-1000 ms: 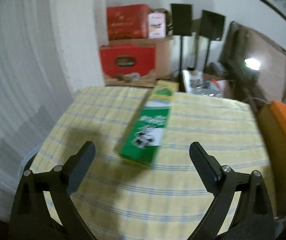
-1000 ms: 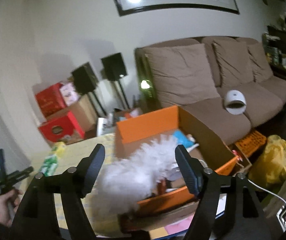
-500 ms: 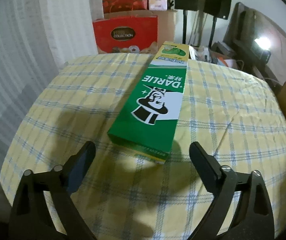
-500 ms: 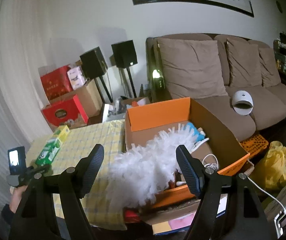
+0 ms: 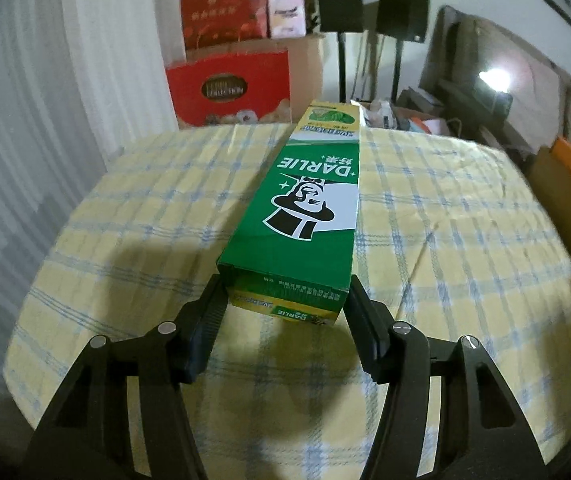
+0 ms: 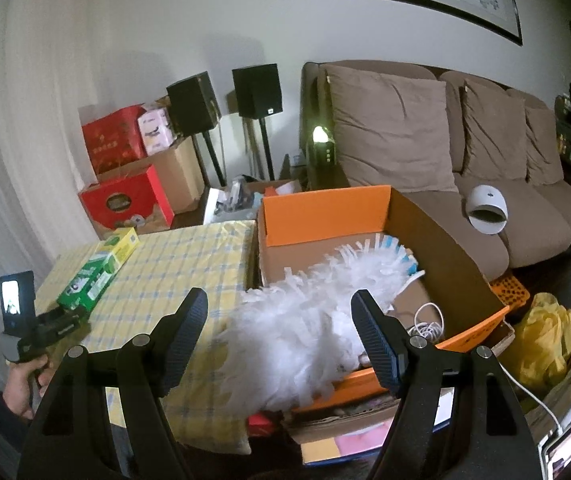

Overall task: Organize objects
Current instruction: 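Close the left gripper around the middle of the toothpaste box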

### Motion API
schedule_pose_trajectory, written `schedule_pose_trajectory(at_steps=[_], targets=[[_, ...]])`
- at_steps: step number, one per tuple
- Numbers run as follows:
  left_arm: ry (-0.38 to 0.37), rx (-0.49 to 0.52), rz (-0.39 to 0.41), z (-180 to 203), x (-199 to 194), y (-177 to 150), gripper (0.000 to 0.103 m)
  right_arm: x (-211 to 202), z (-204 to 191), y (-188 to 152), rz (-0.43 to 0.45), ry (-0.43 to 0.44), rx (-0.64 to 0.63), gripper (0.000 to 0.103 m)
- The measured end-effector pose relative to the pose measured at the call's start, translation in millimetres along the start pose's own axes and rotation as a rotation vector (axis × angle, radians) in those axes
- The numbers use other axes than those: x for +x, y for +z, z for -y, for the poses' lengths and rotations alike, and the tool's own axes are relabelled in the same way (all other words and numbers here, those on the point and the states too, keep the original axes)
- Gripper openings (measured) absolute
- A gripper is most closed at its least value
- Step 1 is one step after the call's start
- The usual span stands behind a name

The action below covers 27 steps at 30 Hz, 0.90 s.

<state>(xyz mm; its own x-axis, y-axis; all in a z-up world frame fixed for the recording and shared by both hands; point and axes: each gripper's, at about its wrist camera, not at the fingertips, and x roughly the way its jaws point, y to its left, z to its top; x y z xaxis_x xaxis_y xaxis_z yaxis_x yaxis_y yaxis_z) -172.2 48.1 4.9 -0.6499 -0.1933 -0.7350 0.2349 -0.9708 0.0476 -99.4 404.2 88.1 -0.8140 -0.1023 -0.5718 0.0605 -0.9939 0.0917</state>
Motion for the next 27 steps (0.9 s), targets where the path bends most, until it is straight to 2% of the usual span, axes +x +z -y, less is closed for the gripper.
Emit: schedule_pose_trajectory(at_steps=[4,9,14,18,24,27], targets=[[-0.068,0.079,-0.006,0.2,-13.5,-16.8,0.055,-1.9,0.6,1.2,0.004,0.005,0.006,0.076],[-0.282,0.164,0.013,-8.9,-35.2,-36.3,0.055,-5.4,-3.9,3.0,0.011,0.012,0.002,0.076],[-0.323,0.216,0.021,-17.3,-42.1,-39.7,0.055,-9.5,-18.6,2.1,0.016,0.025,-0.036,0.076],[-0.482,0.261,0.010,-25.9,-53.8,-54.6,0.055,-9.6,-28.7,1.1,0.017,0.032,-0.061,0.076],[-0.565,0.497,-0.020,-11.0,-70.8,-82.1,0.055,-7.3,-47.0,-4.3,0.014,0.041,-0.096,0.077],[-0.581,0.600,-0.018,-3.3,-80.5,-90.0,0.056,-6.4,-58.8,-7.4,0.017,0.038,-0.137,0.079]])
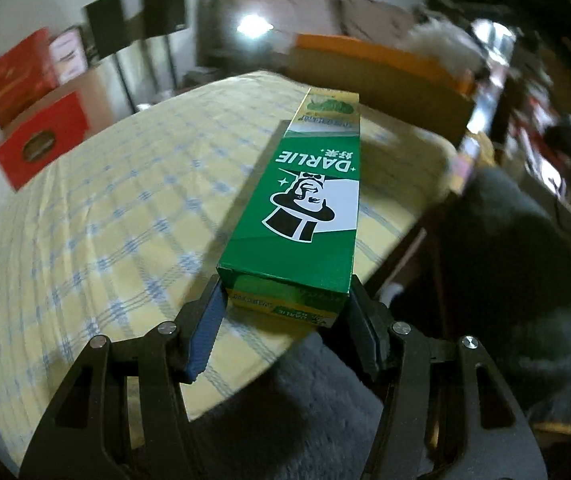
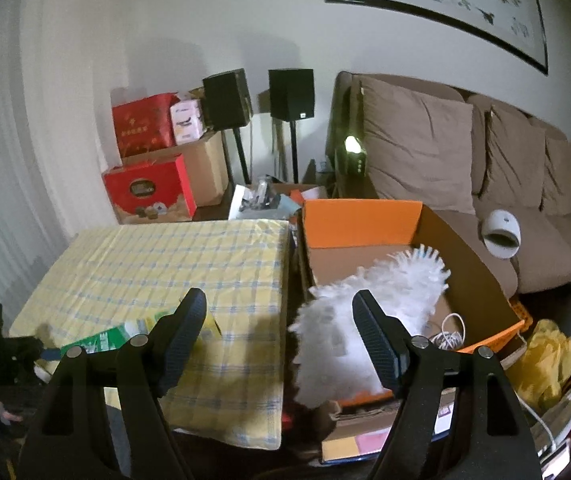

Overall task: Organize objects
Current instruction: 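Close the left gripper around the middle of the toothpaste box, then lift the toothpaste box off the table with the left gripper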

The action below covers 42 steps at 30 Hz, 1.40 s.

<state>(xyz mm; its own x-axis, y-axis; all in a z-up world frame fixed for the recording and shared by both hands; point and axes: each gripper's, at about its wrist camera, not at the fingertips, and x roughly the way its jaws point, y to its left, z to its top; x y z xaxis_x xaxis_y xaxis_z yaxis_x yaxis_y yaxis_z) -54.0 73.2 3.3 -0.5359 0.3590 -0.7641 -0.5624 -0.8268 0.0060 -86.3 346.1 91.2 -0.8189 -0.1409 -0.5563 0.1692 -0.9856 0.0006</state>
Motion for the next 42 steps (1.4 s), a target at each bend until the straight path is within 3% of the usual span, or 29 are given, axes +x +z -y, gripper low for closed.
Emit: schedule_pose_trajectory(at_steps=[4,6,7,8,10,15,16,19,22,25,28,32,38,42], targets=[[0.028,0.036,0.012,6.3,-6.8,0.2,0.058,5.8,-15.9,-5.7,-0.012,0.026,-0.046,0.081],[0.091,0.002,0.046,3.9,-12.1,1.0,0.073,12.4,-23.4,-9.4,-0.030,0.064,-0.060,0.081],[0.107,-0.020,0.065,1.5,-15.1,0.9,0.090,16.5,-27.5,-11.4,-0.038,0.079,-0.064,0.081],[0.103,-0.047,0.086,-2.2,-18.1,1.1,0.094,22.4,-31.7,-14.6,-0.050,0.093,-0.066,0.081],[0.059,-0.093,0.118,-9.6,-27.4,0.6,0.094,35.1,-41.5,-21.4,-0.080,0.104,-0.085,0.081],[0.035,-0.236,0.151,-31.1,-46.0,-1.8,0.095,62.5,-73.2,-42.1,-0.136,0.156,-0.170,0.081],[0.051,-0.271,0.162,-35.9,-49.0,-3.0,0.095,68.8,-77.6,-44.5,-0.144,0.174,-0.178,0.084],[0.192,-0.408,0.215,-40.2,-61.8,-11.7,0.091,91.8,-89.9,-58.2,-0.151,0.178,-0.196,0.087],[0.185,-0.509,0.222,-38.4,-66.1,-16.3,0.087,114.1,-89.6,-68.4,-0.191,0.144,-0.179,0.087],[0.161,-0.619,0.200,-31.0,-63.8,-20.2,0.082,125.8,-79.0,-77.2,-0.218,0.266,-0.127,0.087],[0.125,-0.633,0.195,-13.2,-56.9,-19.8,0.082,137.5,-70.2,-78.1,-0.211,0.308,-0.069,0.087],[0.126,-0.593,0.122,6.5,-38.3,-12.4,0.082,146.3,-61.9,-72.3,-0.193,0.343,-0.048,0.087],[0.081,-0.686,0.117,0.0,-30.6,-10.9,0.082,149.0,-55.3,-59.4,-0.137,0.440,0.007,0.090],[0.089,-0.683,0.098,-0.8,-28.0,-7.2,0.079,171.4,-55.4,-59.8,-0.199,0.450,0.038,0.090]])
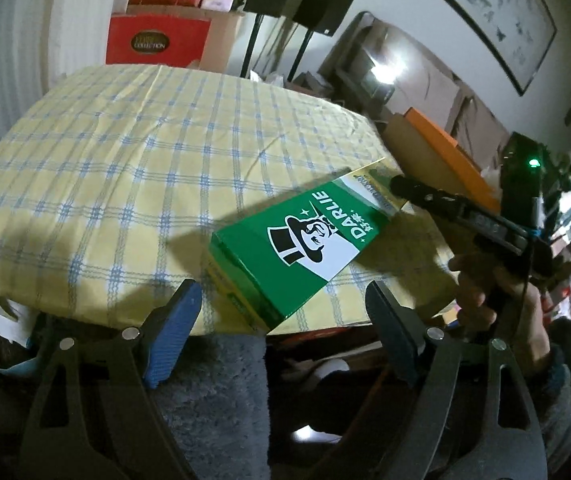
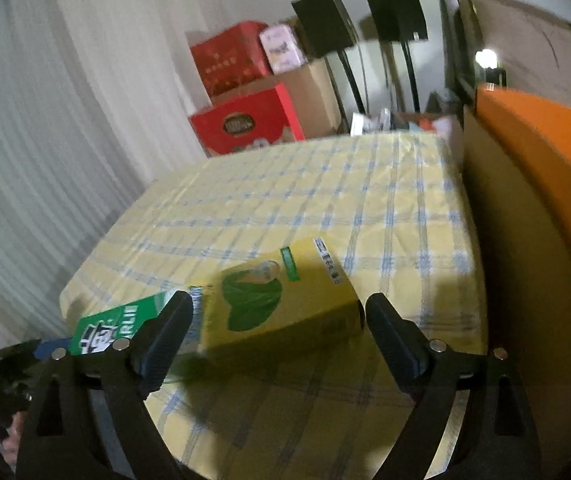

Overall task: Organize objects
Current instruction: 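Lift the toothpaste box off the table with the left gripper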

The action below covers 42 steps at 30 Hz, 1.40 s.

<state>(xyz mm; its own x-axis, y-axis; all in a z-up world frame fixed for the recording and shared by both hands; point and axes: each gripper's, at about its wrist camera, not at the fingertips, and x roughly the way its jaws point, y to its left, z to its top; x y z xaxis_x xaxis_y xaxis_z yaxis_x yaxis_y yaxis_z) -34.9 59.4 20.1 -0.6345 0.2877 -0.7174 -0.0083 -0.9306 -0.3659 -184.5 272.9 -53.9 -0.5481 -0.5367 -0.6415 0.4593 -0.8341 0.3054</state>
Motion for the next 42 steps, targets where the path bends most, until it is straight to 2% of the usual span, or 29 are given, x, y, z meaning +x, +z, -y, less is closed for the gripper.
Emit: schedule_pose_trajectory(at_steps=[4,7,11,14,18,20,24,26,30,36,42], targets=[[0.003,0.000,-0.029,3.6,6.0,0.1,0.071,4.9,11.1,-3.6,-0.026,0.054,0.070,0.090],[-0.006,0.026,-0.070,7.5,12.1,0.0,0.068,3.1,10.0,0.4,-0.041,0.052,0.043,0.090],[-0.014,0.024,-0.047,7.3,6.2,1.2,0.068,3.9,15.2,9.4,-0.008,0.016,0.049,0.094],[0.013,0.015,-0.035,5.3,2.9,6.0,0.068,16.8,16.9,8.7,-0.080,0.068,0.062,0.094],[0.029,0.009,-0.030,2.6,4.2,14.4,0.068,17.0,7.2,9.8,-0.091,0.068,0.026,0.094],[0.035,0.015,-0.024,3.7,4.2,16.8,0.068,13.5,-1.4,9.4,-0.084,0.054,-0.014,0.094],[0.106,0.055,-0.003,8.2,3.7,16.1,0.067,9.2,-15.7,7.8,-0.068,0.028,-0.065,0.090],[0.127,0.057,0.003,7.5,2.6,16.5,0.060,6.6,-18.9,6.3,-0.067,0.023,-0.070,0.089],[0.150,0.078,0.014,9.4,-1.9,18.5,0.053,-2.1,-24.4,5.8,-0.050,0.007,-0.088,0.088],[0.174,0.126,0.072,18.5,-14.6,23.1,0.053,-22.3,-31.1,1.8,-0.014,-0.012,-0.083,0.087],[0.172,0.143,0.092,27.8,-20.2,30.1,0.053,-35.5,-36.2,-3.2,-0.012,-0.040,-0.107,0.087]])
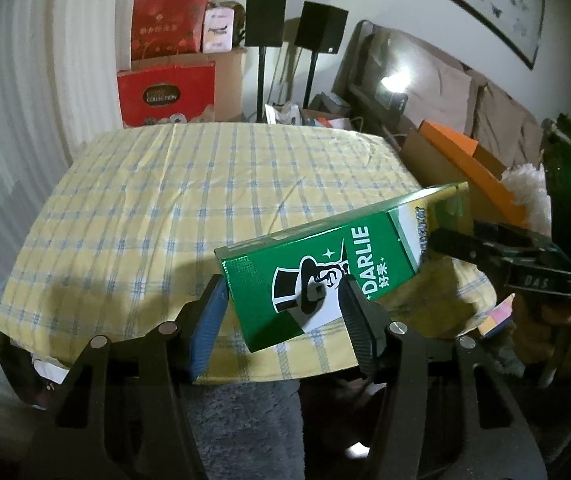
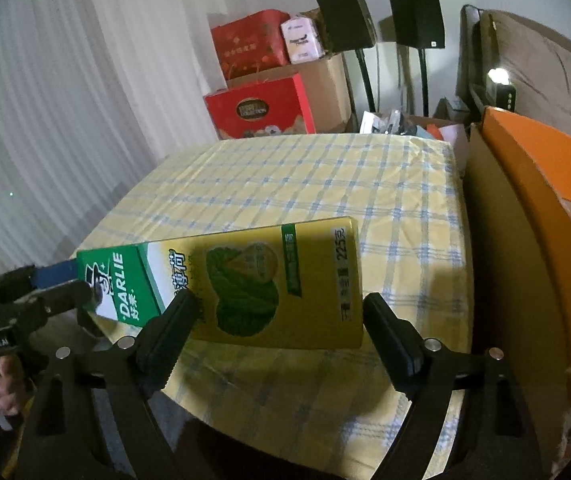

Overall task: Organize objects
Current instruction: 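Lift the toothpaste box off the table with the left gripper, then carry the toothpaste box with the left gripper over the orange box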

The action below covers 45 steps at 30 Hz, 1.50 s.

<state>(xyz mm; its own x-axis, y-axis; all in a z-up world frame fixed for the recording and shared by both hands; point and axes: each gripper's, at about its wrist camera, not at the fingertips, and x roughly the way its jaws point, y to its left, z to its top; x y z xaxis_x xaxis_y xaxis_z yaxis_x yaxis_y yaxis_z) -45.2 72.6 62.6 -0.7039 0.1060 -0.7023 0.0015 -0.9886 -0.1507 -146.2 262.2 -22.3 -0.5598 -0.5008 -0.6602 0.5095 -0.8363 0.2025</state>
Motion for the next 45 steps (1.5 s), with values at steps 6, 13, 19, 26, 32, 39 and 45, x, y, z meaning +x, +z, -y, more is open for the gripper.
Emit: schedule_pose_trajectory(at_steps=[6,13,19,26,32,39,45], targets=[[-0.021,0.028,0.050,13.6,-16.0,10.1,0.053,-37.2,-11.9,-0.7,0.079,-0.085,-0.034,0.087],[-0.010,0.070,0.134,29.1,-42.3,27.9,0.053,-68.2,-16.9,10.1,0.152,-0.091,-0.036,0.087],[0.008,0.128,0.203,50.3,-61.0,46.1,0.054,-96.4,-14.1,18.2,0.205,-0.108,-0.028,0.087],[-0.022,0.194,0.249,76.6,-70.8,60.6,0.054,-128.7,-1.0,24.3,0.261,-0.136,-0.005,0.087],[-0.078,0.197,0.246,93.9,-69.1,72.3,0.054,-152.9,12.5,27.2,0.297,-0.181,-0.003,0.087],[-0.106,0.251,0.288,122.9,-74.0,86.8,0.054,-181.7,32.4,29.0,0.345,-0.199,0.033,0.087],[-0.118,0.310,0.323,156.2,-71.2,97.3,0.054,-198.3,55.9,27.9,0.366,-0.214,0.093,0.087]])
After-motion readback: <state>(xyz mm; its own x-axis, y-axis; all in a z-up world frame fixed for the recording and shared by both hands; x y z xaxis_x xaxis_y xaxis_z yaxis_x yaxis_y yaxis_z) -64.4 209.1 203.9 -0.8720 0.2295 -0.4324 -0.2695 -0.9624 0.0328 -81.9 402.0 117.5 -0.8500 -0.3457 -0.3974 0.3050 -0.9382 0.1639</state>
